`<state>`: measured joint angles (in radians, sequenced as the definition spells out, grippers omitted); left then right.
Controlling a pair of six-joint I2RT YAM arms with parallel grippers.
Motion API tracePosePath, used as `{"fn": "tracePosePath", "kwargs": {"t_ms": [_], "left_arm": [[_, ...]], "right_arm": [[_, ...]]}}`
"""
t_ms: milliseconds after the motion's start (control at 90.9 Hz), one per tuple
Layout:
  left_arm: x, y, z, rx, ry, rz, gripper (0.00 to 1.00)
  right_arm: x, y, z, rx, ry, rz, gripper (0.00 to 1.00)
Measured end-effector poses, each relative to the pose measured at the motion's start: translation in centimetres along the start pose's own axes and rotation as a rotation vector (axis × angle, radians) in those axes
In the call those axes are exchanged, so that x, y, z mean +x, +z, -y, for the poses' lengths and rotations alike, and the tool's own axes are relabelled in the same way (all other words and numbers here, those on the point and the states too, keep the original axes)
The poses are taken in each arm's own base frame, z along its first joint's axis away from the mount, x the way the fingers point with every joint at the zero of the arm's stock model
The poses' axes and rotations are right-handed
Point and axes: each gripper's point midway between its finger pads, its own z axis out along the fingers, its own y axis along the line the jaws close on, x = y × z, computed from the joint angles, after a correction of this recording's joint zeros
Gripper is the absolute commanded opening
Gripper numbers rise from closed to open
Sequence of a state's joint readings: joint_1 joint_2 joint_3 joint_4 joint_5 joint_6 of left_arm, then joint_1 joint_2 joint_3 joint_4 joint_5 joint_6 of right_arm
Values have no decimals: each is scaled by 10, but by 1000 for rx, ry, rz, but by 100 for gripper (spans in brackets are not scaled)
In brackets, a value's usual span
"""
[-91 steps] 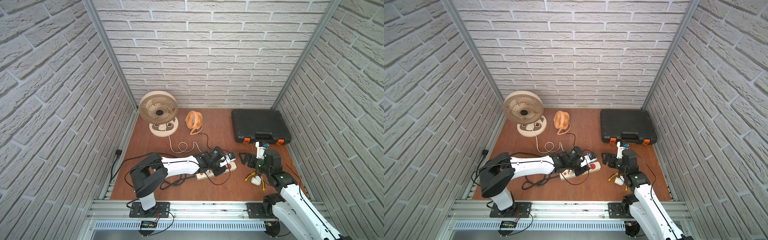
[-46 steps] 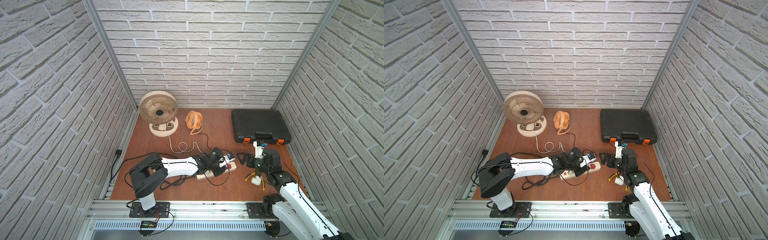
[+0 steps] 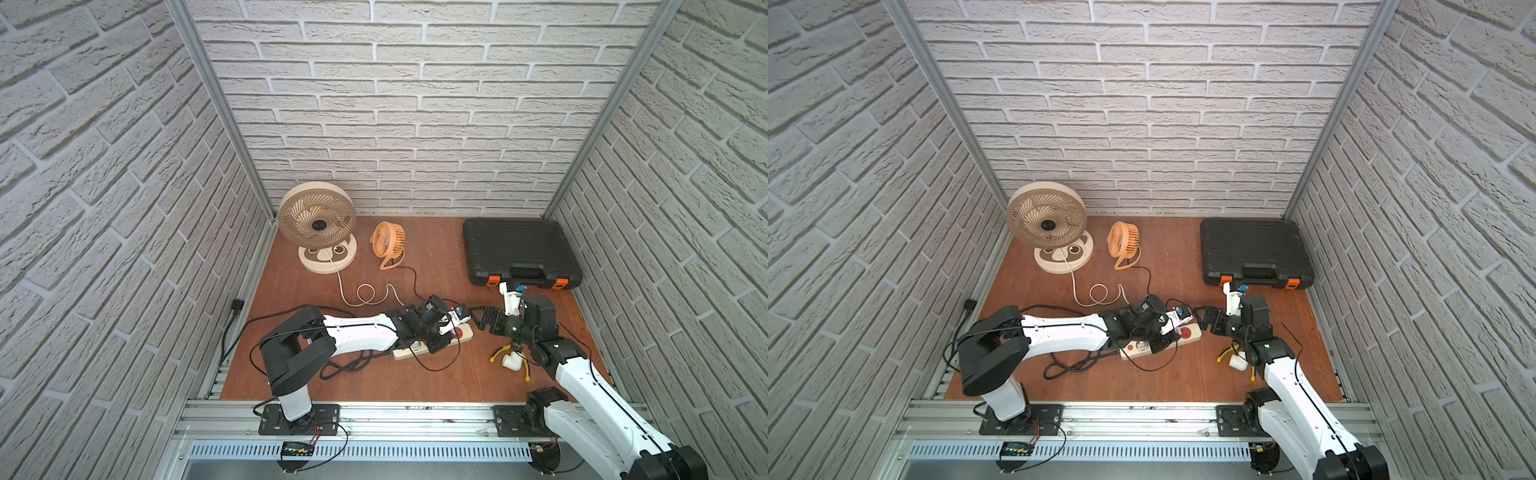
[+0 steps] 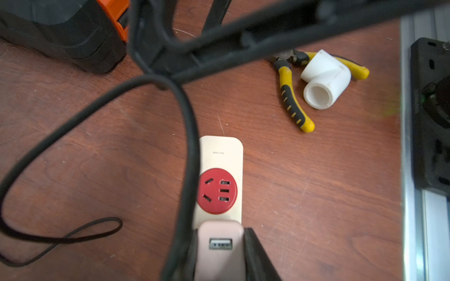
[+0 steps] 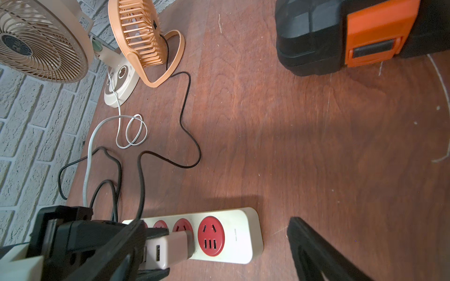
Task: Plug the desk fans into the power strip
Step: Insert the plug into the socket.
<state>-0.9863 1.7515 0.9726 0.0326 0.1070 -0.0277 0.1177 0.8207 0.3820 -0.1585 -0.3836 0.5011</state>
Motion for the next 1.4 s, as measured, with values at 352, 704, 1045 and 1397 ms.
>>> {"fn": "tracePosePath", "kwargs": {"t_ms": [352, 704, 1045, 1397], "left_arm": [[1, 0, -3, -18, -1, -16, 0], [1, 1, -3, -18, -3, 2, 0], [1, 1, -3, -16, -4, 4, 0], [2, 0, -3, -17, -16, 9, 0]], "right_arm": [[3, 1, -3, -19, 2, -16, 92], [24, 1, -1, -22, 39, -124, 72], [55, -5, -16, -93, 74, -253, 52], [78, 9, -31, -170, 99, -377, 48]]}}
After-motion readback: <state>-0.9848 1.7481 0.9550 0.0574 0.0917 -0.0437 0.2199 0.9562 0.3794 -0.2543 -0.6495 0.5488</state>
